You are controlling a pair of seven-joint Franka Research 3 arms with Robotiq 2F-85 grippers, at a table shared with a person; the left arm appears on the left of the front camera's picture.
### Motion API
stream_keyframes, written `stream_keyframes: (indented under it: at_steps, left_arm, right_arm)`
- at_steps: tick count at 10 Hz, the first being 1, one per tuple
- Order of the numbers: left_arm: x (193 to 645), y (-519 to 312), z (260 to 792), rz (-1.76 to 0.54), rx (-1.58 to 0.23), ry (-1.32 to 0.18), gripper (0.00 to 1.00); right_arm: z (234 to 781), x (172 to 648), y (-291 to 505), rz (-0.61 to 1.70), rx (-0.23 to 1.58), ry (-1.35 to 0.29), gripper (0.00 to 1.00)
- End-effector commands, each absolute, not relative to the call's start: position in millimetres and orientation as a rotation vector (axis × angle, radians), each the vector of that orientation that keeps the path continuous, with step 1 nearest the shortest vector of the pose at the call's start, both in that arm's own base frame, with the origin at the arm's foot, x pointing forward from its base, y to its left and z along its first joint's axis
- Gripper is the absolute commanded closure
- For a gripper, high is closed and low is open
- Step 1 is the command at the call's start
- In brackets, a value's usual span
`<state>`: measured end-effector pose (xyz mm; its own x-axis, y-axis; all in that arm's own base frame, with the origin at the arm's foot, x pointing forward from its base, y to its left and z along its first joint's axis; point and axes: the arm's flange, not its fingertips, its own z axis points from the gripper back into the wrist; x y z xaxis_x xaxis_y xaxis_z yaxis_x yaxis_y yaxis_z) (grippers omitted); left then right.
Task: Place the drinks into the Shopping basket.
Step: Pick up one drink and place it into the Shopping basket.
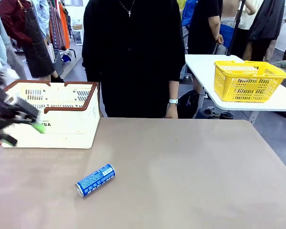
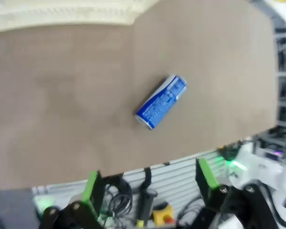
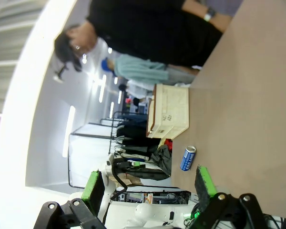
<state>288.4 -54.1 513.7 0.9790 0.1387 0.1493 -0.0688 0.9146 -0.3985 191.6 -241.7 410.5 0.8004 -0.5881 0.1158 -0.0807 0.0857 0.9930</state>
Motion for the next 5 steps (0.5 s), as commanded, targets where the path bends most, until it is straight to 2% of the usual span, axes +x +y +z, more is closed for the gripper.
stream_keyframes:
  at_steps: [1,3,5]
  left_arm:
    - [282,-116,460,0.154,-0.307,-0.138,0.0]
    - [289,-182,427,0.045,-0.271,-0.06,0.0]
    - [310,-226,389,0.032,-0.189,0.034,0.0]
  right_arm:
    - [415,195,-243,-0.394,1.465,-0.612,0.0]
    - [415,195,-243,-0.394,1.465,-0.612,0.0]
    - [415,195,-243,-0.394,1.465,-0.612,0.0]
